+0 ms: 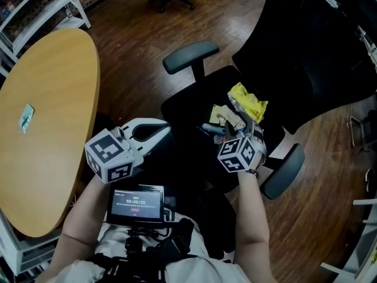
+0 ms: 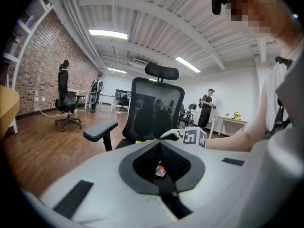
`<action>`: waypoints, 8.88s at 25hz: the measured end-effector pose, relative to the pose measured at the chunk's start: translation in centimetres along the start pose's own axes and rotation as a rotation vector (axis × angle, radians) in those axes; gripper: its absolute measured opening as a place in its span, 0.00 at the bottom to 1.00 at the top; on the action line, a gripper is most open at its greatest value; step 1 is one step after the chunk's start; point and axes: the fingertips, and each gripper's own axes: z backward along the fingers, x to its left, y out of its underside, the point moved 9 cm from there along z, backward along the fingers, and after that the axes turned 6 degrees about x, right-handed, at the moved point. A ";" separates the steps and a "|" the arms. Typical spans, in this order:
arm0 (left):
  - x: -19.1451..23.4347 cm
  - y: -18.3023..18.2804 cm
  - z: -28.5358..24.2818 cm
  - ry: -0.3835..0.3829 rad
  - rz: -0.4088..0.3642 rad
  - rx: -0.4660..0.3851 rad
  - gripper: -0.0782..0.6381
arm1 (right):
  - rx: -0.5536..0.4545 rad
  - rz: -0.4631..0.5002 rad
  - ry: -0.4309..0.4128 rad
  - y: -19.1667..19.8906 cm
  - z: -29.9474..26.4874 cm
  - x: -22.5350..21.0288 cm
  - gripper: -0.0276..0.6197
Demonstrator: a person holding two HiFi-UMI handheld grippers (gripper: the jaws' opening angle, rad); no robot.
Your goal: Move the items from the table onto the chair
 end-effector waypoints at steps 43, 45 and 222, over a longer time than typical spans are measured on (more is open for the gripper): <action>-4.6 7.0 40.9 -0.869 0.117 -0.276 0.12 | -1.091 -0.075 -1.335 -42.3 21.6 25.0 0.05; -5.3 8.6 42.6 -0.910 0.149 -0.282 0.13 | -1.079 -0.057 -1.367 -43.1 22.2 26.4 0.05; 1.6 -1.8 2.0 -0.183 0.018 -0.120 0.12 | -0.025 -0.528 -0.295 7.2 -7.6 -2.1 0.25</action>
